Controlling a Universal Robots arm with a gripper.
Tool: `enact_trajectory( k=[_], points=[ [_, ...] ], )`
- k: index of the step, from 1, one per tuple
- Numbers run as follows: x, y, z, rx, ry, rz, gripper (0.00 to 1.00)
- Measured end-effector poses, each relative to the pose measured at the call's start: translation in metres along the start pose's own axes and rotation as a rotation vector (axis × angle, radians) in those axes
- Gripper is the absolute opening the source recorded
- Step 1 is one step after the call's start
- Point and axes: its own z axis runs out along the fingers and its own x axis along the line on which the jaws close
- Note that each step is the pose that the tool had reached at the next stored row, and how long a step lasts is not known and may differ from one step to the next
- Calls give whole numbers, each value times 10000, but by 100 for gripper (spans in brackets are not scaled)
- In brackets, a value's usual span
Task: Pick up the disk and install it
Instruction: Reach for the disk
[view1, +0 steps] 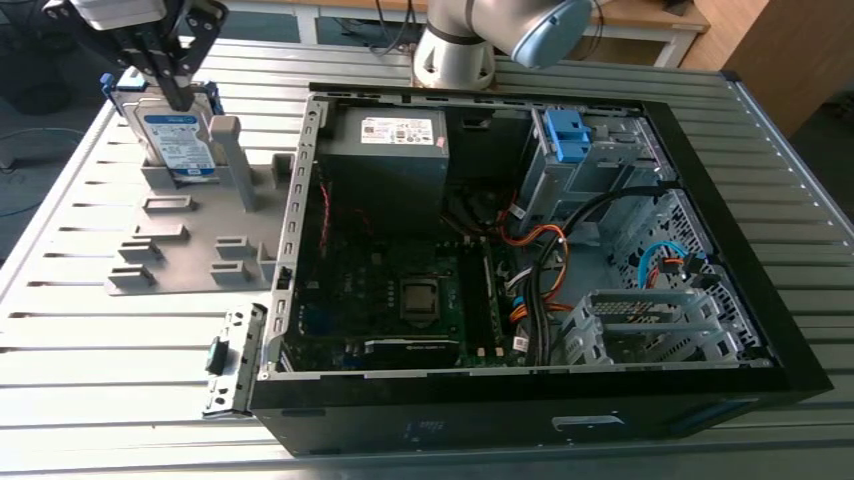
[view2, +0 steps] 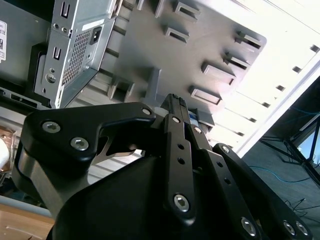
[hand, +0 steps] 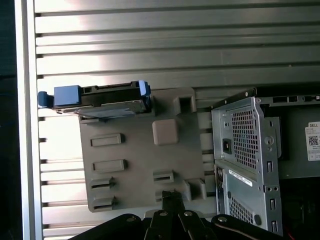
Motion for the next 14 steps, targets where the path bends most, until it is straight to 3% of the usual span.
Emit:
enact_trajectory(
  k=[14],
  points=[
    [61,-5,9,1,1,0,11]
  ],
)
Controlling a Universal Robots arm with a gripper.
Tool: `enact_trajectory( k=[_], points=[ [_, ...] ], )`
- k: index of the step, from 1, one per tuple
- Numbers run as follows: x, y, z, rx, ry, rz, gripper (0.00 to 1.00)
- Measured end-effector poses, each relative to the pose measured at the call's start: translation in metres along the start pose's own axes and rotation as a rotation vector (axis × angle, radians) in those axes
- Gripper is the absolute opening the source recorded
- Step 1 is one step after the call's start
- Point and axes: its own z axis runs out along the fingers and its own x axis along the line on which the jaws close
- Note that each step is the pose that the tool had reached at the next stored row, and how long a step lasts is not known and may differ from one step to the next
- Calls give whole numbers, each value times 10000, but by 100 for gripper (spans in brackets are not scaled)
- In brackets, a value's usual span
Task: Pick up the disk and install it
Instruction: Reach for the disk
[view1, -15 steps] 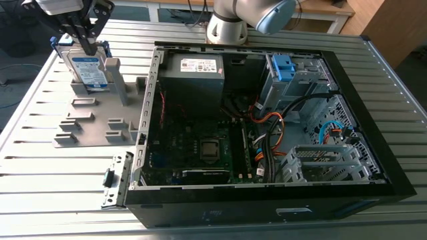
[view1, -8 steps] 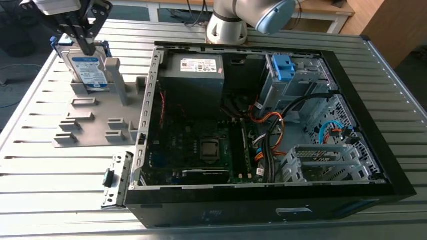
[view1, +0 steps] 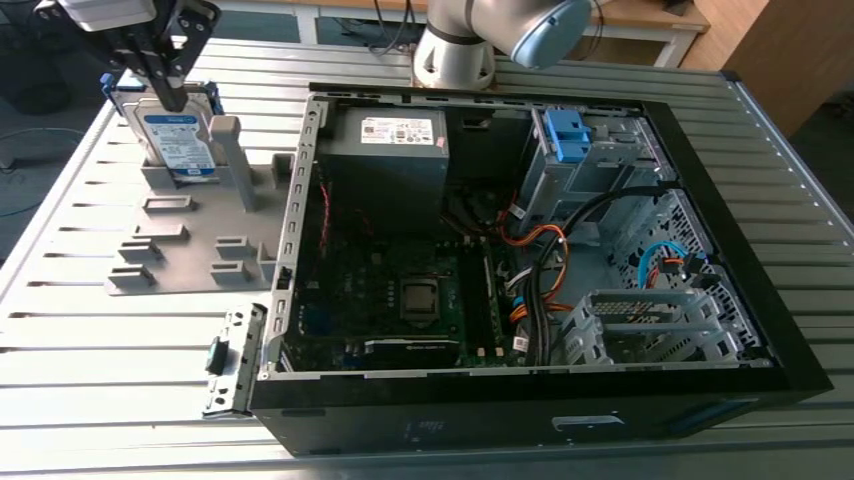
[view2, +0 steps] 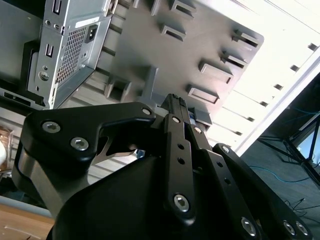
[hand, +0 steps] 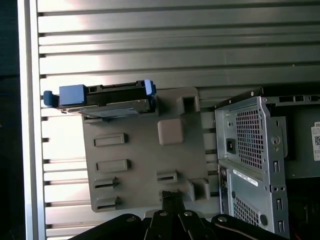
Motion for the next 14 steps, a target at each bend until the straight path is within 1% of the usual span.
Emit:
enact_trajectory(
  k=[14],
  points=[
    [66,-5,10,0,1,0,11]
  ],
)
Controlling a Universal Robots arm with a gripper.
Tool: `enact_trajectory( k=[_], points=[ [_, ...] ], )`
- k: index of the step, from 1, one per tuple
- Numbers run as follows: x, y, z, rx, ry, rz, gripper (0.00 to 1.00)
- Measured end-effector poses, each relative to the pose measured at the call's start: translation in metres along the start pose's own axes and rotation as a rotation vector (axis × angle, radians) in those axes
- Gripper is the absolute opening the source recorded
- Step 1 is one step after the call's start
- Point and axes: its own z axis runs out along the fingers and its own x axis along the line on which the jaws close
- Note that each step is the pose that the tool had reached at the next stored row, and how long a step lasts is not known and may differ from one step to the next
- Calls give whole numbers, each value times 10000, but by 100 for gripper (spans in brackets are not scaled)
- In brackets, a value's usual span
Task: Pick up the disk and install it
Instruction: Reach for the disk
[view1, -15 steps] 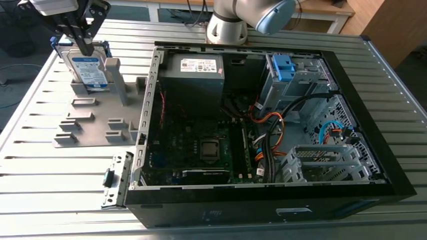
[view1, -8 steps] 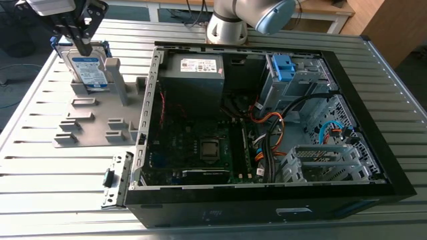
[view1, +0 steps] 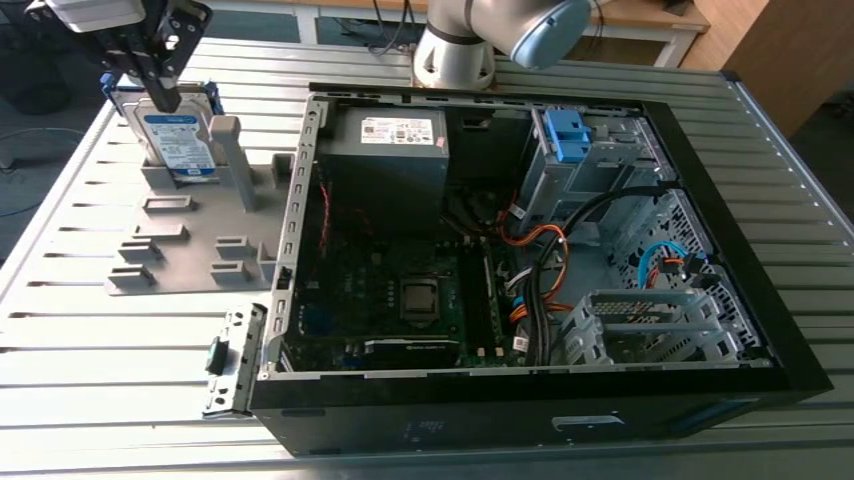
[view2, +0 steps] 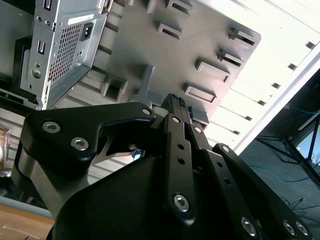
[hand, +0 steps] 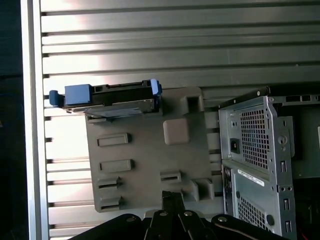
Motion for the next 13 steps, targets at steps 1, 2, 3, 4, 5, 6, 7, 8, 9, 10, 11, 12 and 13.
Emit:
enact_trajectory(
  k=[1,2,3,4,5,6,7,8,9,10,11,12,13],
  points=[
    [5,0,1,0,-1,0,11],
    [10,-1,1,0,0,0,11],
    [15,-1,2,0,0,0,11],
    [20,-2,3,0,0,0,11],
    [25,-2,3,0,-1,0,11],
    [31,-3,4,0,0,0,11],
    [36,-3,4,0,0,-1,11],
    [41,-4,5,0,0,0,11],
    [46,-4,6,0,-1,0,11],
    [51,-4,6,0,0,0,11],
    [57,-5,7,0,0,0,11],
    [62,-5,7,0,-1,0,11],
    [67,-6,8,0,-1,-1,11]
  ],
)
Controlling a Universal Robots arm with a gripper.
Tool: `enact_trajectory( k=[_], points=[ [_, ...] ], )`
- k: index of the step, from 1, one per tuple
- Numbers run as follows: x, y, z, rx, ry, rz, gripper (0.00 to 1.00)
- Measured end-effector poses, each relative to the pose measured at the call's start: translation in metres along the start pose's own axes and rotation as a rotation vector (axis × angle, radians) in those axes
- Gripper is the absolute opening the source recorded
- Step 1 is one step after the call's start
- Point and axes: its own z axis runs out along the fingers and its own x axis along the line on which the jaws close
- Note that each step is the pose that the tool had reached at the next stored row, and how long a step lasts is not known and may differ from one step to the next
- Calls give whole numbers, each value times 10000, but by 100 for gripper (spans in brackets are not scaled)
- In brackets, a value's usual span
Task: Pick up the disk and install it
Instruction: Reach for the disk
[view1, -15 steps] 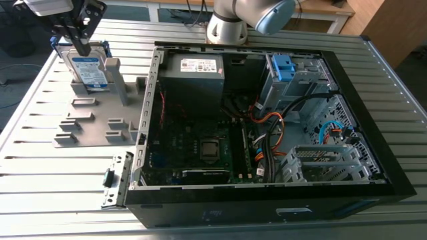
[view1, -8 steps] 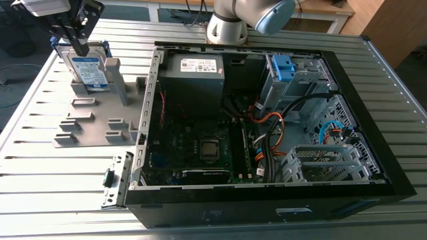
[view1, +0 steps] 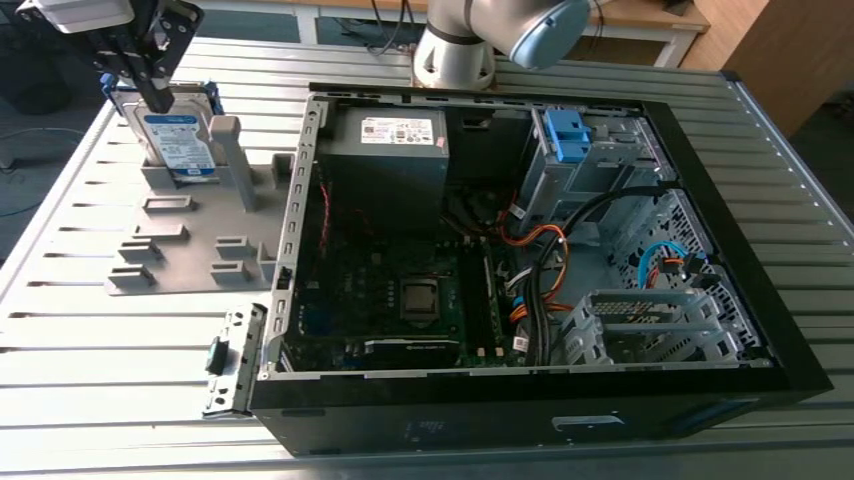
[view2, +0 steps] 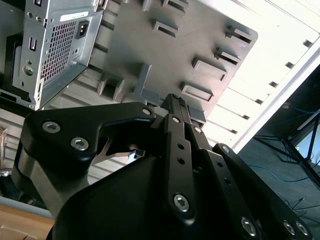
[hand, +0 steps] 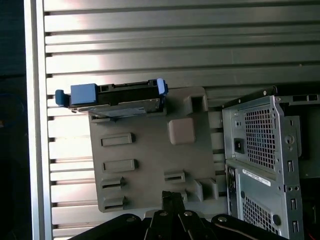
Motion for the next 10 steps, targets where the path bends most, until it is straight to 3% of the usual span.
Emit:
enact_trajectory(
  k=[10],
  points=[
    [63,-5,5,1,1,0,11]
  ],
)
